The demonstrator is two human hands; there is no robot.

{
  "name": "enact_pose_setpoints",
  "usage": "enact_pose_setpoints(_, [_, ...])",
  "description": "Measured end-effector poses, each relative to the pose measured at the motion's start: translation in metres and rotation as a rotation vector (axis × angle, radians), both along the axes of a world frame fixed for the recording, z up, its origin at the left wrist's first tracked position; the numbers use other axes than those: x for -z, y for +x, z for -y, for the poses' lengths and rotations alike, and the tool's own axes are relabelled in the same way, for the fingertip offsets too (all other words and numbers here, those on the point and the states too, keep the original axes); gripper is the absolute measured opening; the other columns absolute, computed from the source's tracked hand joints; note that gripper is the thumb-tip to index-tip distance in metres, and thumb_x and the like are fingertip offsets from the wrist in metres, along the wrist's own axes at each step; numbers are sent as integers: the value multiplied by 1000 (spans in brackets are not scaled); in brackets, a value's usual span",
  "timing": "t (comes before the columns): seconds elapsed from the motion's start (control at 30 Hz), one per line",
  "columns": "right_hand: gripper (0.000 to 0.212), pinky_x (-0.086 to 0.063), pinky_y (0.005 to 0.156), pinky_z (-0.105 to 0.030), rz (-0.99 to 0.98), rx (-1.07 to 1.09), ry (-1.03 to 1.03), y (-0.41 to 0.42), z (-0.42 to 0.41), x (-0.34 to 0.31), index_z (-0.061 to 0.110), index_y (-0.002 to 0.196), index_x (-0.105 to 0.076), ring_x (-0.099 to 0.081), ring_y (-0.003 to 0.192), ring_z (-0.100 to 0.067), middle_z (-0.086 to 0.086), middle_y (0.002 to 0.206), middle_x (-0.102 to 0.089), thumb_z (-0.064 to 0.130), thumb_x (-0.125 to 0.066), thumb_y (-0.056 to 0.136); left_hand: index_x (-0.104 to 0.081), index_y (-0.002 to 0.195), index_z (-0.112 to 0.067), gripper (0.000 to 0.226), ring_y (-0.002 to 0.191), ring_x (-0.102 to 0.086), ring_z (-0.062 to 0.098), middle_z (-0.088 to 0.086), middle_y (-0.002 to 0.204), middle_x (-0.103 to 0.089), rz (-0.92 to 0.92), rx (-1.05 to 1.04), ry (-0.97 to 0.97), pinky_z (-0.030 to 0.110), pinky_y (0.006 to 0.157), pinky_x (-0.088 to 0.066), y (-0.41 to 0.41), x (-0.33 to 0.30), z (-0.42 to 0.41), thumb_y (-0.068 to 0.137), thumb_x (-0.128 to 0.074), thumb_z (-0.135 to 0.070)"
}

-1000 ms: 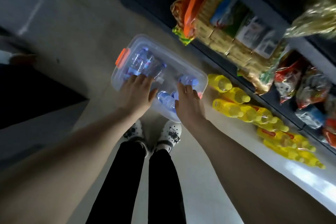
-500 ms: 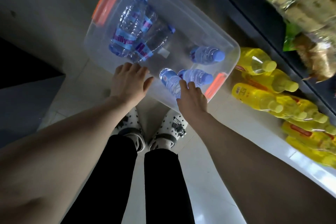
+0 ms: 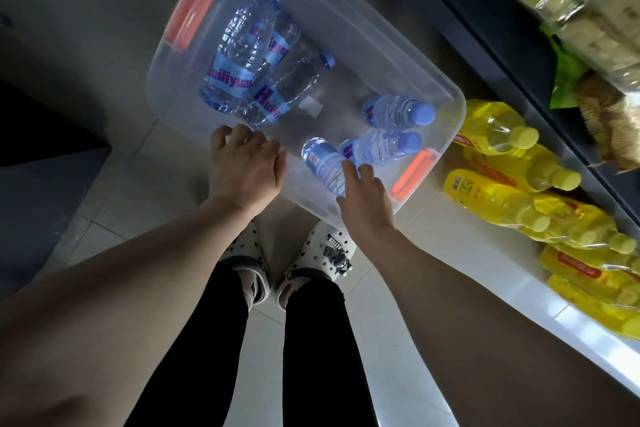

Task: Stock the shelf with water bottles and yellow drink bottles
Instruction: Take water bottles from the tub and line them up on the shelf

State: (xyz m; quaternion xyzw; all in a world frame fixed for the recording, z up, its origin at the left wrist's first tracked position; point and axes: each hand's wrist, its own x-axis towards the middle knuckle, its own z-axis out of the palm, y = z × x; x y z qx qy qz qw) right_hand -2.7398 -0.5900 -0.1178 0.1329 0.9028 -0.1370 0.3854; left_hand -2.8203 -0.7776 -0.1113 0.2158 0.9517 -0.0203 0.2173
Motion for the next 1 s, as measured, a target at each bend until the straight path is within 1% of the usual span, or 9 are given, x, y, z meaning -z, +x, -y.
enact_pose_setpoints(0.17, [57,-41,94,-34,23,-54,7,-24,-7,-17,16,144,-36,-54,112,-33,-13,132,-48,11,-61,94,-70,90,-12,52,89,-59,32,8,87,-69,149,47,-38,43,89,-37,-9,-9,2,100,-30,-43])
enact_pose_setpoints(0.3, [52,-42,88,-38,-11,-44,-66,-52,-20,-68,18,137,-46,-58,107,-37,-14,123,-57,6,-61,88,-64,112,-12,49,105,-58,28,9,110,-64,318,127,-124,40,96,-40,-23,-34,11,101,-32,-48])
enact_pose_setpoints(0.43, [42,-44,82,-36,-92,31,-151,-81,-34,-155,19,122,-55,-59,104,-35,-10,115,-65,14,-70,83,-51,134,-14,41,117,-54,27,9,127,-56,486,142,-250,37,94,-46,-40,-91,19,102,-41,-39])
enact_pose_setpoints(0.53, [41,-37,75,-29,-141,55,-193,-108,-44,-243,22,120,-57,-60,101,-29,-4,110,-67,23,-74,82,-53,131,-14,36,113,-59,26,8,122,-61,545,78,-295,34,89,-47,-53,-156,21,101,-47,-35])
enact_pose_setpoints(0.63, [42,-35,69,-28,-233,104,-233,-133,-53,-339,25,115,-59,-57,85,-23,0,95,-64,36,-78,79,-53,132,-18,42,112,-60,24,5,122,-62,512,67,-271,32,88,-48,-74,-233,22,97,-55,-40])
enact_pose_setpoints(0.77, [41,-34,66,-28,-384,131,-281,-170,-56,-468,22,103,-61,-56,80,-18,4,85,-62,47,-80,76,-48,140,-18,57,118,-58,28,9,128,-61,418,-28,-42,32,93,-46,-110,-350,6,90,-66,-37])
enact_pose_setpoints(0.83, [37,-41,66,-30,-459,95,-276,-189,-56,-533,24,93,-60,-58,76,-17,4,80,-64,50,-79,75,-42,143,-11,71,122,-53,32,14,133,-57,366,-104,175,32,96,-40,-125,-409,-6,83,-75,-31])
enact_pose_setpoints(0.9, [35,-40,63,-25,-522,62,-285,-206,-56,-599,26,86,-57,-55,73,-13,6,77,-61,52,-78,76,-40,145,-7,87,122,-52,33,17,135,-54,316,-153,400,32,95,-39,-139,-469,-18,74,-85,-28])
enact_pose_setpoints(1.0, [44,-29,59,-26,-660,-45,-220,-230,-51,-693,18,87,-59,-53,74,-16,1,80,-62,59,-73,78,-50,135,-16,92,115,-60,23,5,127,-62,247,-133,633,32,94,-48,-156,-550,-33,58,-88,-48])
